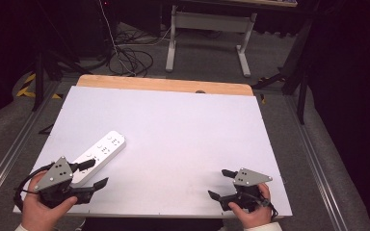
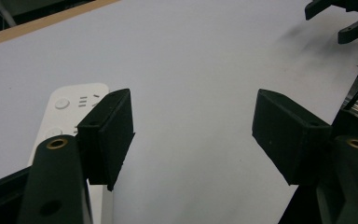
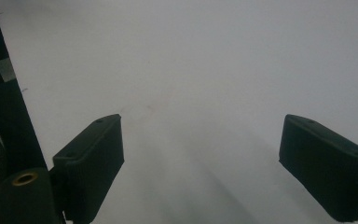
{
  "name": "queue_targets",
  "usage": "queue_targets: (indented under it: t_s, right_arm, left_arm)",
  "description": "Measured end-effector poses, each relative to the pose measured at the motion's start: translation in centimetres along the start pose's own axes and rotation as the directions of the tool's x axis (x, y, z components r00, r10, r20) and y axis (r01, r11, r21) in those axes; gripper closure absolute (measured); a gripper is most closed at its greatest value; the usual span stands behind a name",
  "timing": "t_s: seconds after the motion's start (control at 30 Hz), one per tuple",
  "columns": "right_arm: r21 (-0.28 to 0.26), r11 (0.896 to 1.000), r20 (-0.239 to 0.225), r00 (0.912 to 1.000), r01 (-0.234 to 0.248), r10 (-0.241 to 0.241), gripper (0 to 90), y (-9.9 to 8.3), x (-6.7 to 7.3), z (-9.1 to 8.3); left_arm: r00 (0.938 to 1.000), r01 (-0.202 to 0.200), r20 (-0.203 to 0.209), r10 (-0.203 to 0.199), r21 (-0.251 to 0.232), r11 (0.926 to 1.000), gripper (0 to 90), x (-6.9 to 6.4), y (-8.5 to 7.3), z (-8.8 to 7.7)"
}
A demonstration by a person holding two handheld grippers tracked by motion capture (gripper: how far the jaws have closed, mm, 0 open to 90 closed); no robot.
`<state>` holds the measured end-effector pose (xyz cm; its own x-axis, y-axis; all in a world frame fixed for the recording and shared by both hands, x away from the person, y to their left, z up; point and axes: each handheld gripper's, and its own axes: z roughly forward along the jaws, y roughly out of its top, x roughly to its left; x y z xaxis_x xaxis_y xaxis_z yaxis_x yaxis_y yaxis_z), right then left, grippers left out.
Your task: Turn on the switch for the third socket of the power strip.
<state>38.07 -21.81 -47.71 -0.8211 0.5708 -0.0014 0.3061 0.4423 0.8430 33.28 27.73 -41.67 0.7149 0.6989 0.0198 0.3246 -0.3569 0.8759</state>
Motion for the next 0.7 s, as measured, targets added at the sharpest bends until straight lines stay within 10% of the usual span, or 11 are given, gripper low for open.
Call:
queue_targets:
  t_s: [0.7]
  right_arm:
    - [0.005, 1.000, -0.005, 1.0000, -0.002, 0.002, 14.0, 0.0, 0.0, 0.1]
  left_arm:
    - [0.9997, 0.023, 0.010, -0.023, -0.006, 0.9997, 36.6, 1.1, 1.6, -0.2]
